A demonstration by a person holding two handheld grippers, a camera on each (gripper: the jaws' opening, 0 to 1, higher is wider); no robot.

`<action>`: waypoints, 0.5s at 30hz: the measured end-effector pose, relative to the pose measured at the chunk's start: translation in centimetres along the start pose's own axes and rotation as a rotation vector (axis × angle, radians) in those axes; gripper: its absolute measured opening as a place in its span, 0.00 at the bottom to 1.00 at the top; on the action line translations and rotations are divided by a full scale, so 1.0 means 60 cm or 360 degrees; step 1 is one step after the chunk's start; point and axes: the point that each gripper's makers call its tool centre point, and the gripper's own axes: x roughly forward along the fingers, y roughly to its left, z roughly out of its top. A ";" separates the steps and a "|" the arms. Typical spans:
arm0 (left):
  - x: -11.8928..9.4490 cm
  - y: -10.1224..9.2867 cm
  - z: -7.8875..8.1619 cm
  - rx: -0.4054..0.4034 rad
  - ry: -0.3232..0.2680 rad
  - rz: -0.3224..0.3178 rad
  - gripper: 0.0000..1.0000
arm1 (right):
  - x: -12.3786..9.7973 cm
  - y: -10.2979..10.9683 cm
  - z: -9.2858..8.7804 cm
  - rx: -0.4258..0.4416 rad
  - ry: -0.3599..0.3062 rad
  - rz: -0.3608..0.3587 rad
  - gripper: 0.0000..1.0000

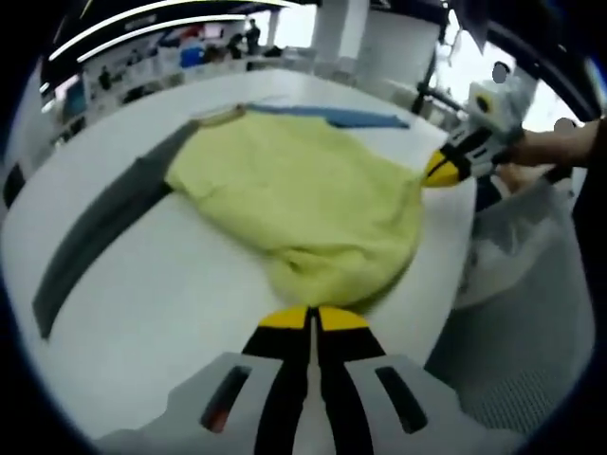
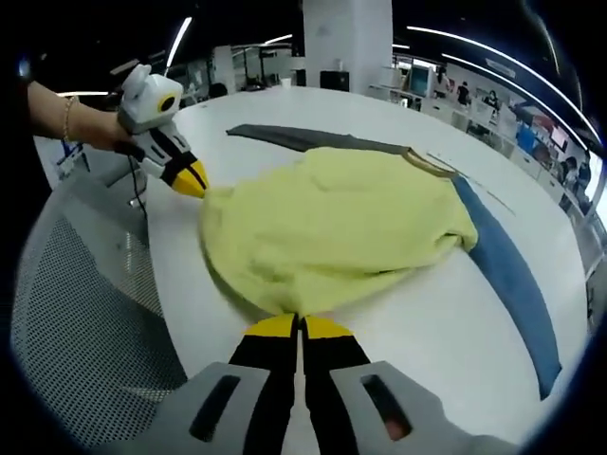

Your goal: Fold the garment on the visible template until the final outline fits inside the template.

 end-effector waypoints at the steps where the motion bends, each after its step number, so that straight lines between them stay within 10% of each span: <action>1: -0.007 -0.003 0.003 0.0003 -0.0004 -0.0003 0.00 | -0.004 0.000 0.004 -0.0002 -0.0008 -0.0005 0.02; 15: -0.060 -0.026 0.049 0.0008 -0.0036 -0.0019 0.00 | -0.065 -0.013 0.047 -0.0028 -0.0073 -0.0104 0.02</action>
